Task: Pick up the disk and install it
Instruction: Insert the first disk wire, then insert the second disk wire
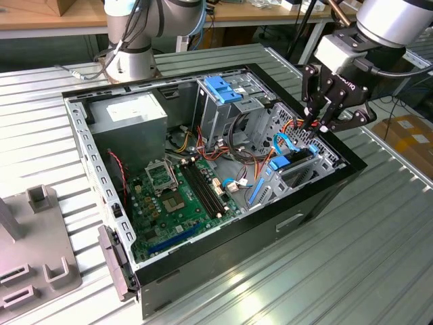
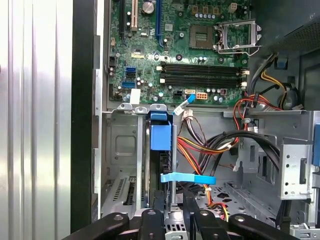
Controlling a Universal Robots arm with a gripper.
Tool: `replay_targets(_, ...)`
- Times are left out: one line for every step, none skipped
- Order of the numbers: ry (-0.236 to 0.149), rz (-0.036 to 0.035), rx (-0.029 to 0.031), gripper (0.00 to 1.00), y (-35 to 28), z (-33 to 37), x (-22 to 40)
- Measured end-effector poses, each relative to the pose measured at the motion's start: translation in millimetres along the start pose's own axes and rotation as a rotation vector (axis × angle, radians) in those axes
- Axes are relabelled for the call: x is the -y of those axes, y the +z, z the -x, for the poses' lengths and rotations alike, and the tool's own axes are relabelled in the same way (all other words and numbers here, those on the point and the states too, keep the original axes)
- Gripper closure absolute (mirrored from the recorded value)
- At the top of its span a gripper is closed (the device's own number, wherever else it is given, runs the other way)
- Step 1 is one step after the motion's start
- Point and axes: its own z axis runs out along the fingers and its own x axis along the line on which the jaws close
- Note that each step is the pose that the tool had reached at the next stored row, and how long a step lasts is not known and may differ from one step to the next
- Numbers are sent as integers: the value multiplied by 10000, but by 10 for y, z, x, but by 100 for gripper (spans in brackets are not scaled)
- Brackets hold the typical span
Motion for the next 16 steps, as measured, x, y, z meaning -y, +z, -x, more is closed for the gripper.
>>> replay_targets(0,0,0,70,0,0,-1)
replay_targets(1,0,0,70,0,0,-10)
replay_targets(0,0,0,70,0,0,-18)
replay_targets(0,0,1,70,0,0,-19)
replay_targets(0,0,0,70,0,0,-20)
replay_targets(0,0,0,70,0,0,-21)
replay_targets(0,0,0,70,0,0,-22)
replay_targets(0,0,0,70,0,0,-23)
replay_targets(0,0,0,70,0,0,-23)
replay_targets(0,0,0,70,-1,0,-24)
replay_targets(0,0,0,70,0,1,-25)
replay_targets(0,0,0,70,0,1,-27)
replay_targets(0,0,0,70,0,1,-26)
replay_targets(0,0,1,70,0,1,-24)
replay_targets(-3,0,-1,70,0,5,-15)
replay_targets(-10,0,-1,70,0,11,-6)
